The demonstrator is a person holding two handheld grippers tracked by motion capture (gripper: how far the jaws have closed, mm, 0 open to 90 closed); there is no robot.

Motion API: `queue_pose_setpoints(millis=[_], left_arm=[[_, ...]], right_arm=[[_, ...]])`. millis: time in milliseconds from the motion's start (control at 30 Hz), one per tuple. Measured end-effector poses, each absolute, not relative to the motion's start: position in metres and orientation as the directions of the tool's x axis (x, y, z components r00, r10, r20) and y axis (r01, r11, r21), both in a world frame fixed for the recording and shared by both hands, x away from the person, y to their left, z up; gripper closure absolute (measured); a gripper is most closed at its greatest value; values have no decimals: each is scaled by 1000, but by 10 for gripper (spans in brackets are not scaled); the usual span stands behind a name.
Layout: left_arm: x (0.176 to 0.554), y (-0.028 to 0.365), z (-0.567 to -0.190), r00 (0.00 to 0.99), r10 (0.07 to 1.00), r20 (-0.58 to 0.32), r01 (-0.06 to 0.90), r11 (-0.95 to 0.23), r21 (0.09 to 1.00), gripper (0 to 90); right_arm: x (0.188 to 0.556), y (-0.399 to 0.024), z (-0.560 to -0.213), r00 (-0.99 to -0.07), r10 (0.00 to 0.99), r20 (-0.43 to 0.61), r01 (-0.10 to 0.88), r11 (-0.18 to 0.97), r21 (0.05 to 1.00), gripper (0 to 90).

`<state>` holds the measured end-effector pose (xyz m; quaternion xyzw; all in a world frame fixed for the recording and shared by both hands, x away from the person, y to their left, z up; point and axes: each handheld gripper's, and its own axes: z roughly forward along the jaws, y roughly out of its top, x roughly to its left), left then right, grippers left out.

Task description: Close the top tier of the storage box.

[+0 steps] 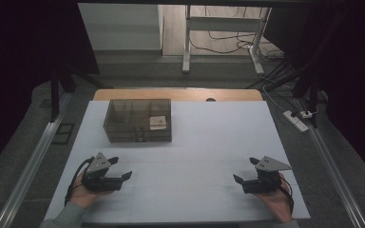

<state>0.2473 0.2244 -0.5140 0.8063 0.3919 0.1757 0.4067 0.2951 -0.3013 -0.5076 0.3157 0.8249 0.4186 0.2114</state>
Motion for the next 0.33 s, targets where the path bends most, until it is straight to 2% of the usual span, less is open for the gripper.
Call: queue_pose_setpoints(millis=[333], left_arm=[[247,224,-514,637,770,-32,487,-370,791,231]], right_arm=[[295,-301,-508,-711,698,-87,341,451,825,82]])
